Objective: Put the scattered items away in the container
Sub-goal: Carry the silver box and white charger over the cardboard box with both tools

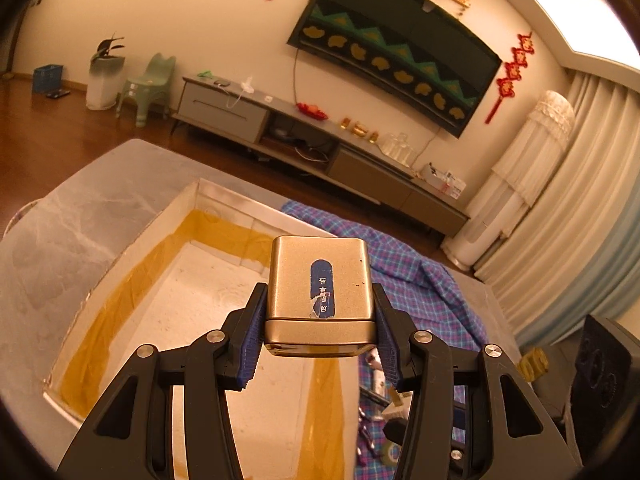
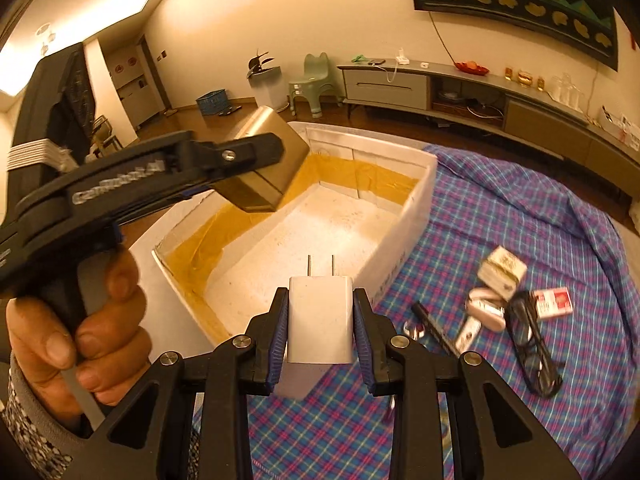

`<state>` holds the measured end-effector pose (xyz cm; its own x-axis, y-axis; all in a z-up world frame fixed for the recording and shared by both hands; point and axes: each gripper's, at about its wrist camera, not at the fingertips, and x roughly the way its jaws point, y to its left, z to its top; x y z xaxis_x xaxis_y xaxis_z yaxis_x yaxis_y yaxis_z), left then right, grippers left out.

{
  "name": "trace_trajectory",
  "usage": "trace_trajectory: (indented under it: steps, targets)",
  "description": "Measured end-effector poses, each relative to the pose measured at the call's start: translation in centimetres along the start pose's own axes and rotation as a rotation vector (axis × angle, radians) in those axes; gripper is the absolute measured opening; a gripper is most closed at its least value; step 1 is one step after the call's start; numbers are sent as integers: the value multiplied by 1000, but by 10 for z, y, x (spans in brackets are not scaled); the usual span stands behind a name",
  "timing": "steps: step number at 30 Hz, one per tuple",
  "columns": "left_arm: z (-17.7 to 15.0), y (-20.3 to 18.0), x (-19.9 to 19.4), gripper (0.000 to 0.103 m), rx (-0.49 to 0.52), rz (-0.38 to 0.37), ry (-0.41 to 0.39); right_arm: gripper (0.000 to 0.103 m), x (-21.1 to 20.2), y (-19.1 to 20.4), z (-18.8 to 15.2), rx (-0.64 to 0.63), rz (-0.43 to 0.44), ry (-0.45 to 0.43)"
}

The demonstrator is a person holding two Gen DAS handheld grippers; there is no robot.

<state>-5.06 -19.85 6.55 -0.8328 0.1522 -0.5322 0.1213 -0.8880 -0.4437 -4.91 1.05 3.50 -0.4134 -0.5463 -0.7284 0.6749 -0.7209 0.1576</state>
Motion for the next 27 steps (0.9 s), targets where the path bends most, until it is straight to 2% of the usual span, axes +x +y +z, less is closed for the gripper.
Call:
trace_trajectory:
  steps: [9,17,27]
  targets:
    - [16,26,47,51,-66,53,61,32,28,-6,37,-33,-4,38]
    - [25,50,77,51,-177,91,122,32,57,-6,69,-95,-15,83]
    - [30,65,109,51,-204,154,199,32,97,-7,90,-174,-55,158]
